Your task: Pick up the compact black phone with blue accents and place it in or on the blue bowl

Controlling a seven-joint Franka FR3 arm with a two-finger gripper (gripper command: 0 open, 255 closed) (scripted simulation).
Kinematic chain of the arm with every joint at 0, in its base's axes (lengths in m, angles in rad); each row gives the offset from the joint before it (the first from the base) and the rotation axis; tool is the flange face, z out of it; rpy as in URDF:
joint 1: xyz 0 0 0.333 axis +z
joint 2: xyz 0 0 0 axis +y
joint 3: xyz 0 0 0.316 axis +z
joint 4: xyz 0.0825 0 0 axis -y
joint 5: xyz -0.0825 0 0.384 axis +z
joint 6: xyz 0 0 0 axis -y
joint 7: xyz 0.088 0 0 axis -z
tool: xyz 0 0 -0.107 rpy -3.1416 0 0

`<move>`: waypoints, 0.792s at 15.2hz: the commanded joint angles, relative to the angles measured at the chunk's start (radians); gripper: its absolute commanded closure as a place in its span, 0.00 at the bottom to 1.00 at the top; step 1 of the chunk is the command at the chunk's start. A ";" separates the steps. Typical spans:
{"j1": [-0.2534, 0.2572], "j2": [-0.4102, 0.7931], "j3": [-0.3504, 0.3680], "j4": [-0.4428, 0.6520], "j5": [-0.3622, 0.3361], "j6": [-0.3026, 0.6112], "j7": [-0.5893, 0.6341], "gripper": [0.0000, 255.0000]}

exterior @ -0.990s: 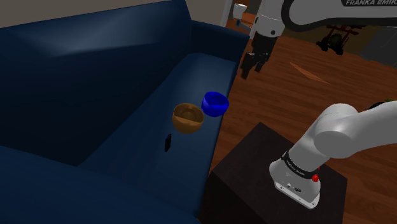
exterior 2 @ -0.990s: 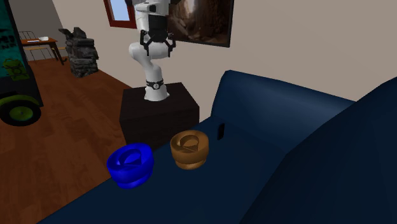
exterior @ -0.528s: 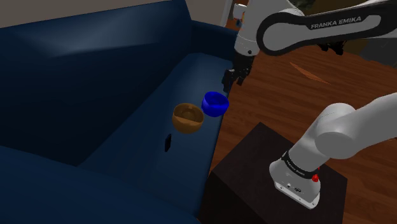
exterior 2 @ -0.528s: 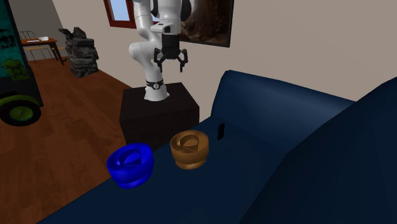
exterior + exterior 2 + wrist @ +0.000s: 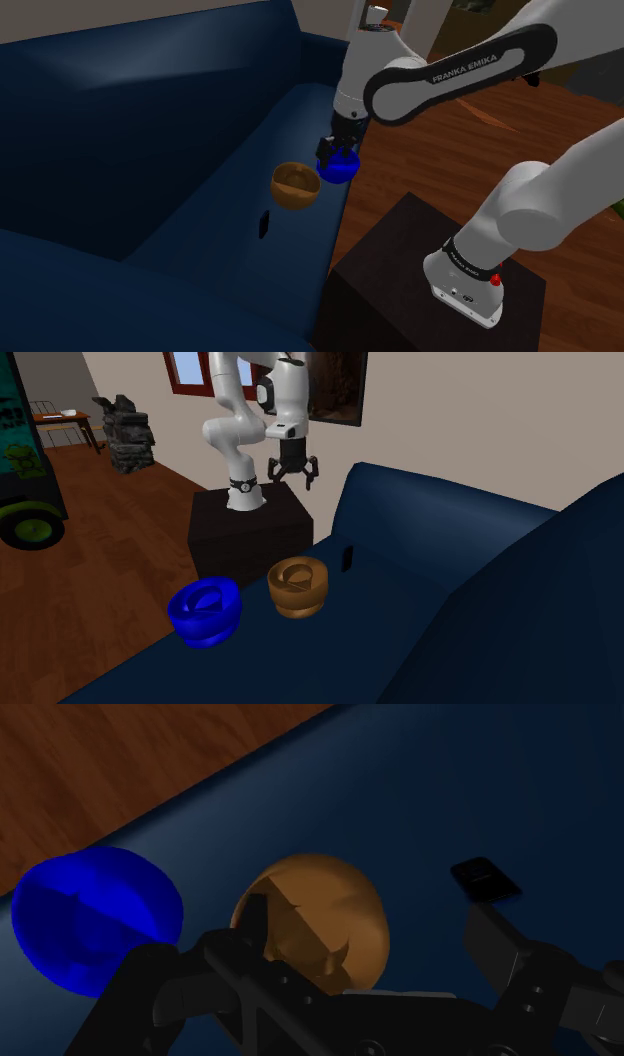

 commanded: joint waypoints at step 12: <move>0.061 0.499 0.067 0.179 -0.124 0.343 0.183 0.00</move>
